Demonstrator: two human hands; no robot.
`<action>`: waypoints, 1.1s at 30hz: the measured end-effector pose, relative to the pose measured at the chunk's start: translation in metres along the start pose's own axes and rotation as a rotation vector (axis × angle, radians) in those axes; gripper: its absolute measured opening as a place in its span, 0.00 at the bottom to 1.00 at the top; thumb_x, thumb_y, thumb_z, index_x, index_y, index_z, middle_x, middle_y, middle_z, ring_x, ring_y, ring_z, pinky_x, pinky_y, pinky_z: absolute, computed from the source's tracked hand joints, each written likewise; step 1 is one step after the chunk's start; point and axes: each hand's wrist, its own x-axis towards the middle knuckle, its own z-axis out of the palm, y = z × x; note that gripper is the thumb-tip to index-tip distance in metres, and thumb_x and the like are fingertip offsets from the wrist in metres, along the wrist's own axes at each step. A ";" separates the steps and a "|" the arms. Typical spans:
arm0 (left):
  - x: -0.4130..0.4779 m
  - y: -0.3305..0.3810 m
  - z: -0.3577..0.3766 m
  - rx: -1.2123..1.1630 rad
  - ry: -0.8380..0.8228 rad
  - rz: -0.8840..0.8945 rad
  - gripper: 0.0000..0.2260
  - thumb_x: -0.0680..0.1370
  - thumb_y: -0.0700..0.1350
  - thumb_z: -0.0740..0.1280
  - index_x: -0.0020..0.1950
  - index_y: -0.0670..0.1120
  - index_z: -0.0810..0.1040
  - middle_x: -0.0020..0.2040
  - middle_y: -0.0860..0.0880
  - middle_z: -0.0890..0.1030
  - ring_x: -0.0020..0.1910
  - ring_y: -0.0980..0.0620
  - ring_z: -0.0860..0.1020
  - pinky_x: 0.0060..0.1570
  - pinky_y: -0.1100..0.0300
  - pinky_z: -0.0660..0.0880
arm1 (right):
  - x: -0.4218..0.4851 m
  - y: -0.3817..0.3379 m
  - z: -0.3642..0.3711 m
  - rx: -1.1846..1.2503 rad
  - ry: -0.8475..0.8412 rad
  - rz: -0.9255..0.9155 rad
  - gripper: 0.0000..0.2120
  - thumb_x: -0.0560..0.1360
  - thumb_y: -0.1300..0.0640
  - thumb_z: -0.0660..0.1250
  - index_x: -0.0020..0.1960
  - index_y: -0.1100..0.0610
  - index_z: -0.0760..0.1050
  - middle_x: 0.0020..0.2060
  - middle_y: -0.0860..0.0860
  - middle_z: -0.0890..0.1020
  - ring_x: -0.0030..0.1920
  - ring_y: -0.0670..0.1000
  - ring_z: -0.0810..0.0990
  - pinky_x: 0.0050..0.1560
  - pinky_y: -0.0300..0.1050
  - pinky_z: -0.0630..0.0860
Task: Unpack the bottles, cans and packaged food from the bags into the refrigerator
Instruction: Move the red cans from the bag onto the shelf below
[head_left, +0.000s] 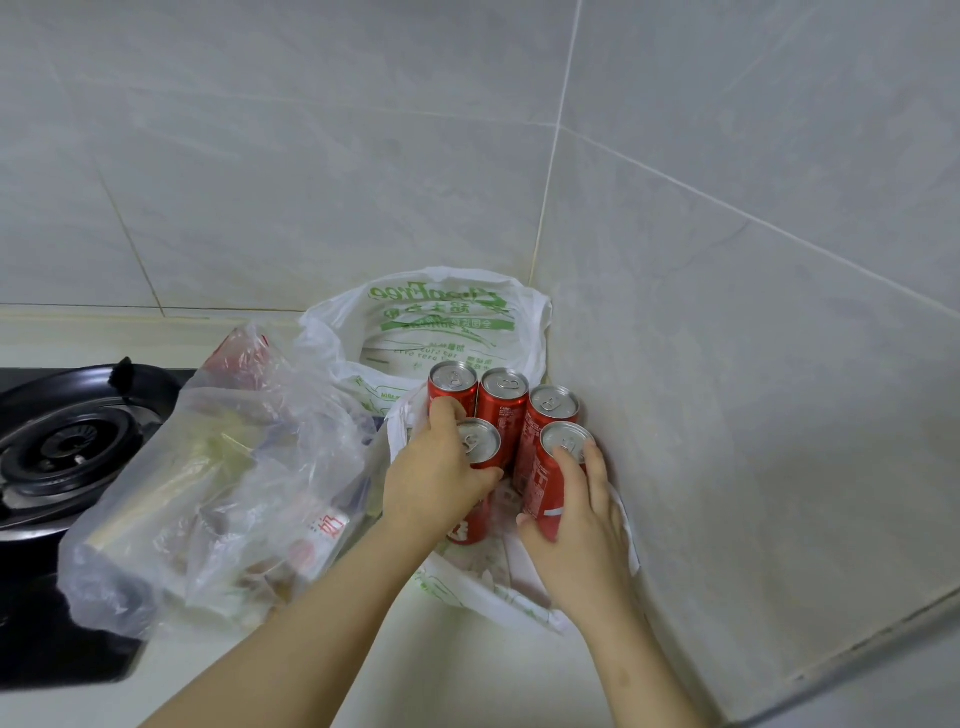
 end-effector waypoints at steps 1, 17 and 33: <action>0.000 -0.001 -0.001 0.021 -0.005 -0.008 0.27 0.69 0.51 0.71 0.62 0.49 0.61 0.56 0.51 0.76 0.49 0.47 0.78 0.42 0.56 0.73 | 0.000 0.000 0.000 -0.005 -0.002 0.000 0.37 0.69 0.50 0.70 0.73 0.45 0.57 0.75 0.44 0.50 0.69 0.52 0.64 0.66 0.51 0.67; -0.001 -0.021 0.007 -0.209 -0.035 0.058 0.24 0.67 0.48 0.75 0.58 0.50 0.68 0.54 0.55 0.75 0.52 0.55 0.75 0.49 0.61 0.72 | -0.004 -0.003 0.010 0.188 0.338 -0.044 0.21 0.62 0.62 0.75 0.41 0.51 0.64 0.54 0.56 0.76 0.54 0.59 0.76 0.47 0.48 0.75; -0.002 -0.024 0.011 -0.551 -0.147 -0.105 0.25 0.59 0.47 0.74 0.49 0.62 0.68 0.51 0.56 0.80 0.52 0.56 0.78 0.55 0.56 0.74 | 0.011 -0.009 0.011 0.480 0.059 0.340 0.25 0.61 0.60 0.77 0.50 0.45 0.68 0.43 0.40 0.77 0.44 0.40 0.78 0.48 0.35 0.75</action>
